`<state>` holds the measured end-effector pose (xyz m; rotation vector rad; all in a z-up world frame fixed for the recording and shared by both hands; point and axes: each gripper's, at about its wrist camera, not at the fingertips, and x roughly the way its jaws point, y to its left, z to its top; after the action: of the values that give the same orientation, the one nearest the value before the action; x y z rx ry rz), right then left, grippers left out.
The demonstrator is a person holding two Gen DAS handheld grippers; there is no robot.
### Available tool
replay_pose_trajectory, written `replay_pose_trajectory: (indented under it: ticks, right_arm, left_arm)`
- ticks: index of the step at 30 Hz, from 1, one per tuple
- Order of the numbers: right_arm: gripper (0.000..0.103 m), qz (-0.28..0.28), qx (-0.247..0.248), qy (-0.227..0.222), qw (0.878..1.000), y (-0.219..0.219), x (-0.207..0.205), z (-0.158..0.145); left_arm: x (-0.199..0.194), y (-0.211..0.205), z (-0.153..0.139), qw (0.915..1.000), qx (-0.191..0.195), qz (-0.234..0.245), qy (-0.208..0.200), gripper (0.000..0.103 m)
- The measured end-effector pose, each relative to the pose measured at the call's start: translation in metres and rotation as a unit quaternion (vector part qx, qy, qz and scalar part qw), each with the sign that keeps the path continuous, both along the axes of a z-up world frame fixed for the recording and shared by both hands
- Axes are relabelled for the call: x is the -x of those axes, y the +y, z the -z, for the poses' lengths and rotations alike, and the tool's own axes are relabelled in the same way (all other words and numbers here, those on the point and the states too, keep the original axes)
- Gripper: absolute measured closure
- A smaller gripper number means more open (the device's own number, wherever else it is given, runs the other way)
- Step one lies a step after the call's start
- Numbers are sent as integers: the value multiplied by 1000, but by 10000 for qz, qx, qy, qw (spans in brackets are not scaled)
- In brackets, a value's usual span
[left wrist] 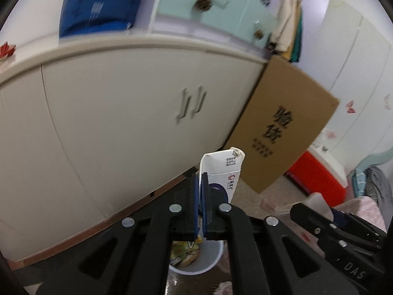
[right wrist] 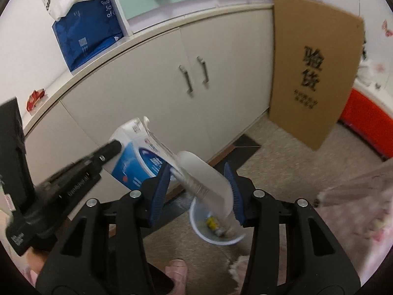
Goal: Collect trash
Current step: 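Carry both boxes over the wastebasket and open both tools to drop them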
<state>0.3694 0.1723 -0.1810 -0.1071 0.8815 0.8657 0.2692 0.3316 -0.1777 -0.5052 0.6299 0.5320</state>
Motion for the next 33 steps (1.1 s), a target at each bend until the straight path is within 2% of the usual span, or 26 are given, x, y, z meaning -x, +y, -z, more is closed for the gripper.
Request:
replay_pose_trajectory:
  ticks: [2,6,9,14,22,30,33]
  right_arm:
    - [38,166,-3,102,9998,3,-9,13]
    - [36,333,194,264,9989,4,-21,35]
    - [35,457,314,335,9979,3,-25,41]
    - [33,644,513,209,9964,2,-25,42]
    - [31,1116,510,106,9924,-14,-31,37]
    - [29,1561,169,-45,9876,-38,-29,13]
    - [28,1661,85,-115,9860,-50,-23,3]
  left_arm:
    - [-6,9,14,9999,49,-56,155,101]
    - [-17,16,37,9990,95,-78,422,101]
    - [-25,15,51,9982,104,-29,594,101]
    - [-39,9,70,9966,215,134,782,101]
    - [-53,-4,67,9958,168,338,833,100]
    - [-68,-16,53,9948,110,558,850,99]
    - [-73,-22,48,9933,118,717,904,95]
